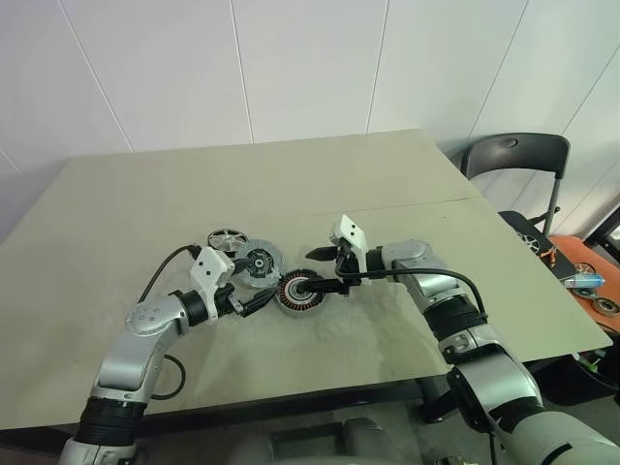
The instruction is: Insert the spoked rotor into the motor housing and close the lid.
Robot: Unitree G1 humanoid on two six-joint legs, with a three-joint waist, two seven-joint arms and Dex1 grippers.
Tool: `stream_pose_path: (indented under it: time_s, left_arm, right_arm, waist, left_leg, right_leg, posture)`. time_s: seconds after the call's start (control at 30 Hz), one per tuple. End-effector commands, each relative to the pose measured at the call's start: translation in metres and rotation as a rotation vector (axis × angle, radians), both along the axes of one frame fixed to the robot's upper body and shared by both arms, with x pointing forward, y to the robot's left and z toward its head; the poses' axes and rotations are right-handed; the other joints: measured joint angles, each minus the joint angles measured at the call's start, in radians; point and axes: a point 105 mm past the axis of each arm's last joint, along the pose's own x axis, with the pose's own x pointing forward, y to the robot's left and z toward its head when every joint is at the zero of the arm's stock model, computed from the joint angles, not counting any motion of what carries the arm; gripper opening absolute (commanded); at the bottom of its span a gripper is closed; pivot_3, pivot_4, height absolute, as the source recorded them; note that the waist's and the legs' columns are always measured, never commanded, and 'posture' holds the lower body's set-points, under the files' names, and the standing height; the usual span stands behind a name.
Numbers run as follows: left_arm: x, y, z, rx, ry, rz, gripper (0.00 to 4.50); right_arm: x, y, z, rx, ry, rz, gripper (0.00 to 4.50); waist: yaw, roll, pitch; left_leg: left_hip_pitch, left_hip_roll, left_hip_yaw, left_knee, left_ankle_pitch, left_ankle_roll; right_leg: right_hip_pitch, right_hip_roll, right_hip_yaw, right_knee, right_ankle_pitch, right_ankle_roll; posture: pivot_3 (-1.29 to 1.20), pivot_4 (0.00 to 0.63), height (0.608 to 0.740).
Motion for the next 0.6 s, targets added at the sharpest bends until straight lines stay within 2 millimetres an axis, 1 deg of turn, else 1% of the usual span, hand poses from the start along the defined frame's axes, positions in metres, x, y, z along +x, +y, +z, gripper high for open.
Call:
stream_pose_path:
  time_s: [0.03,0.27,0.4,0.6]
  left_arm:
    - [0.001,0.001,0.016,0.002,-0.061,-0.004,4.5]
    - [0.001,0.0,0.015,0.002,-0.057,-0.012,4.5]
    - [0.0,-0.002,0.016,0.002,-0.055,-0.016,4.5]
    - [0.001,-0.004,0.018,0.003,-0.054,-0.018,4.5]
  right_arm:
    - [0.002,0.007,0.016,0.034,-0.051,0.022,4.47]
    - [-0.003,0.009,0.016,0.035,-0.055,0.042,4.47]
    - [-0.014,0.015,0.018,0.004,-0.096,0.109,4.47]
    - [-0.028,0.029,0.027,-0.009,-0.129,0.181,4.47]
  waist:
    - [0.0,0.0,0.0]
    - [0.0,0.0,0.0]
    - [0.0,0.0,0.0]
    - [0.0,0.0,0.0]
  left_leg:
    - [0.0,0.0,0.0,0.0,0.0,0.0]
    - [0.0,0.0,0.0,0.0,0.0,0.0]
    - [0.0,0.0,0.0,0.0,0.0,0.0]
    - [0.0,0.0,0.0,0.0,0.0,0.0]
  right_leg:
    - [0.0,0.0,0.0,0.0,0.0,0.0]
    - [0.0,0.0,0.0,0.0,0.0,0.0]
    - [0.0,0.0,0.0,0.0,0.0,0.0]
    - [0.0,0.0,0.0,0.0,0.0,0.0]
  posture:
    - [0.0,0.0,0.74]
    - [0.0,0.0,0.74]
    - [0.0,0.0,0.74]
    - [0.0,0.0,0.74]
